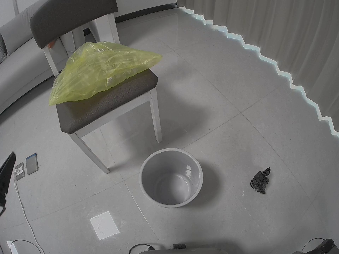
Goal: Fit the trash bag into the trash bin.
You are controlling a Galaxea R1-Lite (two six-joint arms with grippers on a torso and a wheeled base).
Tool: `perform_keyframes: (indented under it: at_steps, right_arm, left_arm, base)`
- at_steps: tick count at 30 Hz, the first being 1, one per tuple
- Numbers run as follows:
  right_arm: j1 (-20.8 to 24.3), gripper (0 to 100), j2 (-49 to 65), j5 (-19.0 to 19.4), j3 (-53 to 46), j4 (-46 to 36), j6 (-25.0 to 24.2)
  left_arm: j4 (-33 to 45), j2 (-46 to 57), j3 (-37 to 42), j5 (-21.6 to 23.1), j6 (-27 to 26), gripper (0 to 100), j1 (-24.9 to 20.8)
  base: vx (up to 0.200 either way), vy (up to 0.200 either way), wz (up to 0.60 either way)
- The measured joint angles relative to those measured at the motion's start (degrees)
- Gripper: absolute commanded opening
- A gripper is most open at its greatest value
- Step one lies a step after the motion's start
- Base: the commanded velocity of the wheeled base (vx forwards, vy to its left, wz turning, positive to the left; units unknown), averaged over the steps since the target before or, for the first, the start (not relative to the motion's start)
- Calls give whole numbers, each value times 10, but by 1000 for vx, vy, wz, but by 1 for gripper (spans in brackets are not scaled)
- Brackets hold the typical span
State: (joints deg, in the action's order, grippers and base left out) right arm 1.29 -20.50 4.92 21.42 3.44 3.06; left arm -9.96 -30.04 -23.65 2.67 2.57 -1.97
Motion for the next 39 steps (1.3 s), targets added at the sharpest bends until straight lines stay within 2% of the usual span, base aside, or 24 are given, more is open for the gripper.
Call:
perform_keyframes:
  at_steps: [9, 20, 30, 33, 39]
  right_arm:
    - [5, 100, -126, 5, 53, 34, 13]
    - [6, 100, -202, 5, 79, 51, 21]
    - [7, 100, -233, 7, 80, 56, 24]
    - [7, 100, -237, 7, 79, 57, 24]
    - [7, 100, -241, 8, 78, 56, 25]
  left_arm:
    - [-25, -243, -116, -43, -29, 100, 2]
    - [-38, -519, -341, -137, -103, 100, -10]
    - [-36, -647, -446, -178, -139, 100, -39]
    - [-37, -675, -470, -185, -165, 100, -36]
    - [-39, -717, -509, -204, -178, 100, -23]
  base:
    - [0, 0, 0]
    - [0, 0, 0]
    - [0, 0, 0]
    - [0, 0, 0]
    - [0, 0, 0]
